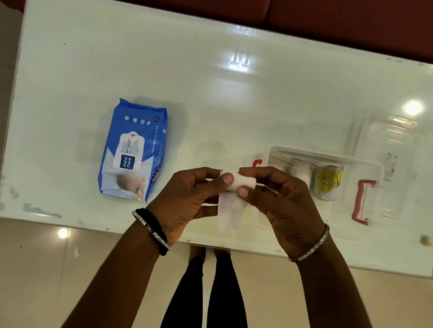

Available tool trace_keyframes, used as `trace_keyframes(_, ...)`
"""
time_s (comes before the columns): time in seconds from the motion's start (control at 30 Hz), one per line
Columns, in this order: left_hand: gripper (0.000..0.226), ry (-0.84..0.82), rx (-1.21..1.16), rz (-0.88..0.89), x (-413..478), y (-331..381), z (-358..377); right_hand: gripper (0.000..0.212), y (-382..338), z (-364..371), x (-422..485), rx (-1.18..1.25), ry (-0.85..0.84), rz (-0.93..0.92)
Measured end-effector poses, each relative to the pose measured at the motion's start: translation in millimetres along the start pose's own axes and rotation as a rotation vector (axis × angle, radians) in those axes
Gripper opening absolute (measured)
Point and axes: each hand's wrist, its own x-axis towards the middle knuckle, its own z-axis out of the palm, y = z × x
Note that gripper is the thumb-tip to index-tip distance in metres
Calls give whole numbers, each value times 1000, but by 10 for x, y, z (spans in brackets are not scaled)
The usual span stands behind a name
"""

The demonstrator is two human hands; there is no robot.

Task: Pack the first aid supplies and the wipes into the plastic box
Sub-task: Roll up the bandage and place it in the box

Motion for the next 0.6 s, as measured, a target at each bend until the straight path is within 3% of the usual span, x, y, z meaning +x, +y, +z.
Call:
trace_keyframes(0.2,32,-49,31,28,11,0,-7,48,-8,2,-19,95,10,122)
trace_keyframes(0.3,30,-61,35,44,14,-17,-11,40,26,3,-21,60,50,129)
trace_keyframes(0.47,35,-59,-14,24,17,-43,11,33,56,-40,-58,31,57,38)
trace_keyframes(0.6,52,11,-87,-16,17,-55,47,32,72,-78,-92,-7,54,0)
